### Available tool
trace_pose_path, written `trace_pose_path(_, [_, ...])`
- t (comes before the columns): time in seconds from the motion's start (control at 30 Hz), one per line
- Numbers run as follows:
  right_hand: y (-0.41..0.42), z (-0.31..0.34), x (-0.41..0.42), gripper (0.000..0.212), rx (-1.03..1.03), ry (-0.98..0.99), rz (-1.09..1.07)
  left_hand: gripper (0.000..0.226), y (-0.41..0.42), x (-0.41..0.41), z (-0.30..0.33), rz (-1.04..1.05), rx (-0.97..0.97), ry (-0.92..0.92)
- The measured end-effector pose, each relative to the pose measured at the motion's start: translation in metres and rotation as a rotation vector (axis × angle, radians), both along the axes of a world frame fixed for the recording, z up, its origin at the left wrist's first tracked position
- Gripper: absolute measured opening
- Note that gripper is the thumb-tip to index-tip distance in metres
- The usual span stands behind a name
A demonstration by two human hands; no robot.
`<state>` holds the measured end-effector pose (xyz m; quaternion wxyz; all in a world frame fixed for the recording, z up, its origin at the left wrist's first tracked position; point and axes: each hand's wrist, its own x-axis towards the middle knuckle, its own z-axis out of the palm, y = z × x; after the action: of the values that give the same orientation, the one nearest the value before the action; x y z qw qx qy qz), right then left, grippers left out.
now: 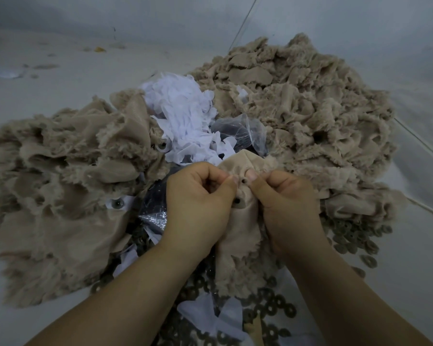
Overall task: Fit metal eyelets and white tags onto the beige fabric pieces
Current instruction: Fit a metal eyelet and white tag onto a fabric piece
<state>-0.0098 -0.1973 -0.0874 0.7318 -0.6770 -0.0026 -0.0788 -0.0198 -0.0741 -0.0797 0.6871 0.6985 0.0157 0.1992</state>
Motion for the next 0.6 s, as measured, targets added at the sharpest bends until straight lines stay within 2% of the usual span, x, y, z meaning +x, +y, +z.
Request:
trace_pose_path(0.1, [0.001,-0.001,-0.001,0.039,-0.05,-0.028,-0.011,0.022,-0.002,-0.002,0.001,0.034,0.146,-0.067])
trace_pose_path(0.23, [0.001,0.0,-0.004,0.021,-0.04,-0.029,-0.016,0.021,0.001,-0.003,0.005,0.026,0.299,-0.168])
trace_pose_path(0.4, [0.001,0.006,-0.004,0.011,-0.092,-0.008,-0.005,0.028,0.0,-0.003,0.006,0.056,0.45,-0.322])
trace_pose_path(0.5, [0.0,0.009,-0.003,0.034,-0.075,0.006,-0.012,0.019,0.002,-0.003,0.002,0.064,0.604,-0.433])
trace_pose_path(0.6, [-0.005,0.014,-0.001,0.051,0.046,0.092,0.01,0.012,0.004,-0.002,-0.003,0.022,0.732,-0.514])
